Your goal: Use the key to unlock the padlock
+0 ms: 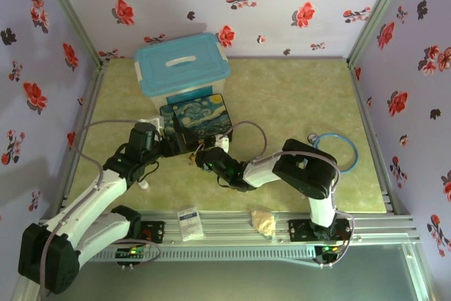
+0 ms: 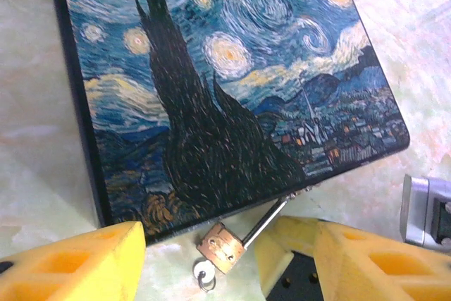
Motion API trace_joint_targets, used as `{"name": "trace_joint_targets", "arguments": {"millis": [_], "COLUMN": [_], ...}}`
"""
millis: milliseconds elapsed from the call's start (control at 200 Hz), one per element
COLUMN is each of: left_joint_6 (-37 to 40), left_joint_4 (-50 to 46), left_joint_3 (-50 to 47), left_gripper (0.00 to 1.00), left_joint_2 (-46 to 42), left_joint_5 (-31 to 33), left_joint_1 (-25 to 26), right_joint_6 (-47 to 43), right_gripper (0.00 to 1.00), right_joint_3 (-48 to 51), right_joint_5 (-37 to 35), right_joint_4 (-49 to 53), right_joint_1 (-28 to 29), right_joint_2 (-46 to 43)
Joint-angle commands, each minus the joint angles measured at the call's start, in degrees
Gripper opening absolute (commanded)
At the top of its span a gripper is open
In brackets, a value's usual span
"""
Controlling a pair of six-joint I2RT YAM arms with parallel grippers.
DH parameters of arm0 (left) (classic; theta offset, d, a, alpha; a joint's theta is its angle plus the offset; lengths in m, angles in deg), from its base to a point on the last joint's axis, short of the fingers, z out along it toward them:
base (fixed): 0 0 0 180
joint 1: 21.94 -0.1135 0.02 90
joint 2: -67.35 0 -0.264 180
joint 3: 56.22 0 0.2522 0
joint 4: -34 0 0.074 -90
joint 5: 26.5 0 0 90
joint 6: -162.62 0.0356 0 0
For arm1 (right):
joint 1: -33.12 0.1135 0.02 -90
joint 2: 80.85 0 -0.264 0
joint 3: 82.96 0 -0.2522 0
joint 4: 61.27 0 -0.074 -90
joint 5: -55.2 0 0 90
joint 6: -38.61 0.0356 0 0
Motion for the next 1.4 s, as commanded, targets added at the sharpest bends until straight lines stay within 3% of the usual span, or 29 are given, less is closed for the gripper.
{"name": "trace_joint_targets", "arguments": {"millis": [0,235,685,815,1005,1250,1395], "left_joint_6": [2.7,3.0,2.5,3.0,4.8,4.5,4.8], "left_joint_4": [0.5,1.5,3.3,3.6,4.0,12.0,15.4], "left_joint_3": [2.5,2.9,3.8,4.3,5.9,4.8,3.9], "left_gripper": [0.65,0.65,0.67,0.67,0.72,0.78,0.77], "left_joint_2": [1.0,3.8,4.4,5.1,11.1,19.4,20.4], "left_joint_5": [-0.9,-1.0,-1.0,-0.5,5.1,9.6,9.8], "left_joint_1": [-1.1,-2.1,-3.5,-3.9,-4.1,-5.4,-5.5], "right_joint_6": [3.0,4.3,5.7,6.0,8.1,9.1,6.7], "right_gripper": [0.42,0.29,0.28,0.16,0.05,0.06,0.23], "right_joint_3": [-1.5,-2.1,-2.3,-1.2,3.6,5.0,4.5], "right_joint_5": [2.5,2.3,1.8,2.0,0.9,-0.3,-3.1], "right_joint_4": [-3.4,-1.7,-3.4,-5.0,-13.7,-19.4,-13.8], "right_joint_1": [0.8,2.0,3.1,3.4,3.5,3.5,4.1], "right_joint_2": [2.4,3.7,5.7,5.6,5.8,6.6,4.4]}}
